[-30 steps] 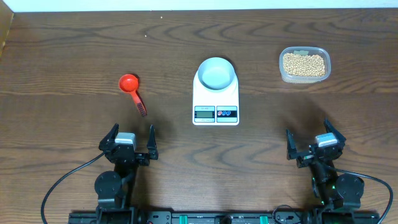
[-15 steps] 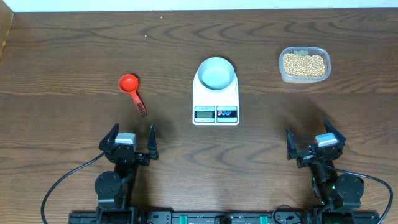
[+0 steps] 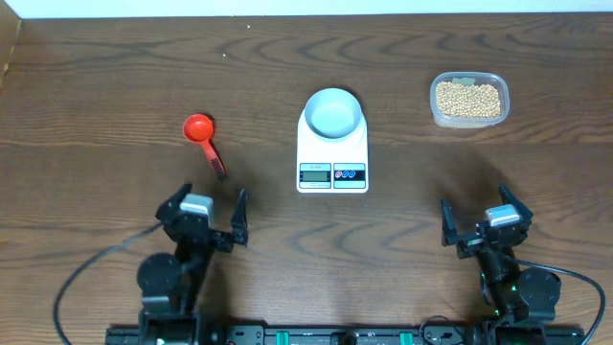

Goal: Scoop item into bowl and weigh 50g on scale
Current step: 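Move the left gripper forward over the red scoop handle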

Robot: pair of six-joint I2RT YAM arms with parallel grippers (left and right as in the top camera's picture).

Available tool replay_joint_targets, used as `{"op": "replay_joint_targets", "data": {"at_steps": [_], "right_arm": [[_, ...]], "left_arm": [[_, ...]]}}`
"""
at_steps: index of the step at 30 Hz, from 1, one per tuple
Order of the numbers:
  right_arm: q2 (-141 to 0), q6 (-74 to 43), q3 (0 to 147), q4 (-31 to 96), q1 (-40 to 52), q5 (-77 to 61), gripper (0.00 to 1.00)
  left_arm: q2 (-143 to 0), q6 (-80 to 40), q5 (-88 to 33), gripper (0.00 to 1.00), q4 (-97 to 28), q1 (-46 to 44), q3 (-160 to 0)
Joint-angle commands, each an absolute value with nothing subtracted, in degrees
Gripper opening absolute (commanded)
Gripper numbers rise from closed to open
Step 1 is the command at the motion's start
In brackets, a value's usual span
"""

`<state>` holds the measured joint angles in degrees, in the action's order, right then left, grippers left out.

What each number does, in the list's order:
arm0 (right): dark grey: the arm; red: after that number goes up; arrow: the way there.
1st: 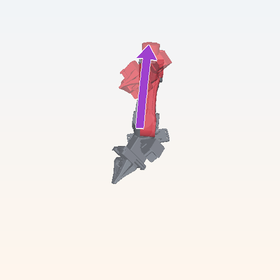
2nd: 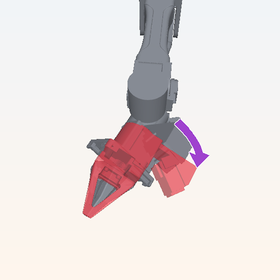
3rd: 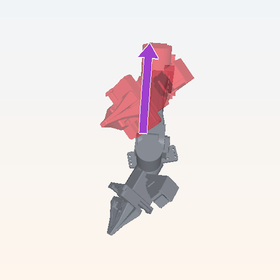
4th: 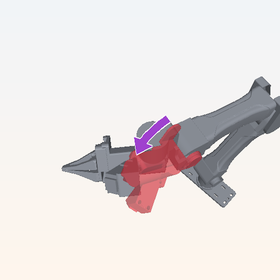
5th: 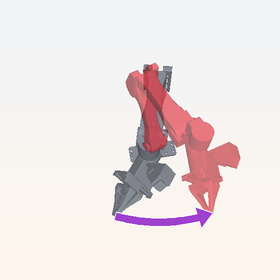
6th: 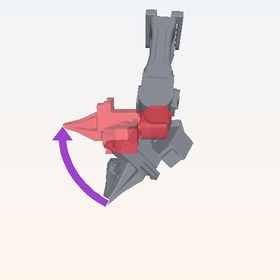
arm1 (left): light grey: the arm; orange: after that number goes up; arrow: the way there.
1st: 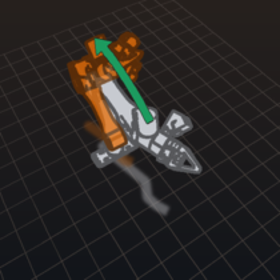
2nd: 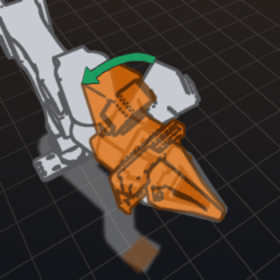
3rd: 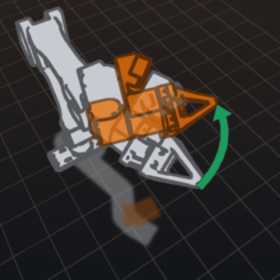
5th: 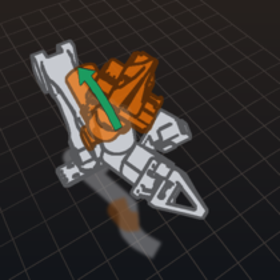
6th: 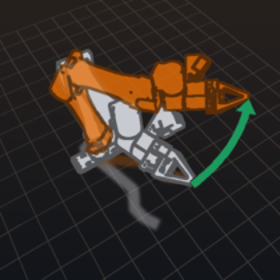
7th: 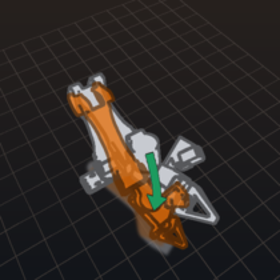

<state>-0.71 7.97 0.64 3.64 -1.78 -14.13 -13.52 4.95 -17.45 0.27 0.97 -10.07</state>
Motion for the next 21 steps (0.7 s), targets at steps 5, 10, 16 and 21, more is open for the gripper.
{"op": "replay_joint_targets", "data": {"at_steps": [5,10,16,21], "right_arm": [[-0.6,7.3,1.0,4.5,-1.4,-14.5,0.99],[-0.6,7.3,1.0,4.5,-1.4,-14.5,0.99],[-0.6,7.3,1.0,4.5,-1.4,-14.5,0.99],[-0.6,7.3,1.0,4.5,-1.4,-14.5,0.99]], "left_arm": [[-35.4,5.6,-24.7,1.0,-4.6,0.8,-29.1],[-49.6,5.6,-26.6,0.99,-12.2,0.8,-41.3],[-63.5,5.6,-26.6,0.99,-26.2,0.8,-57.1],[-73.4,5.5,-26.6,0.99,-37.5,0.8,-69.1]]}}
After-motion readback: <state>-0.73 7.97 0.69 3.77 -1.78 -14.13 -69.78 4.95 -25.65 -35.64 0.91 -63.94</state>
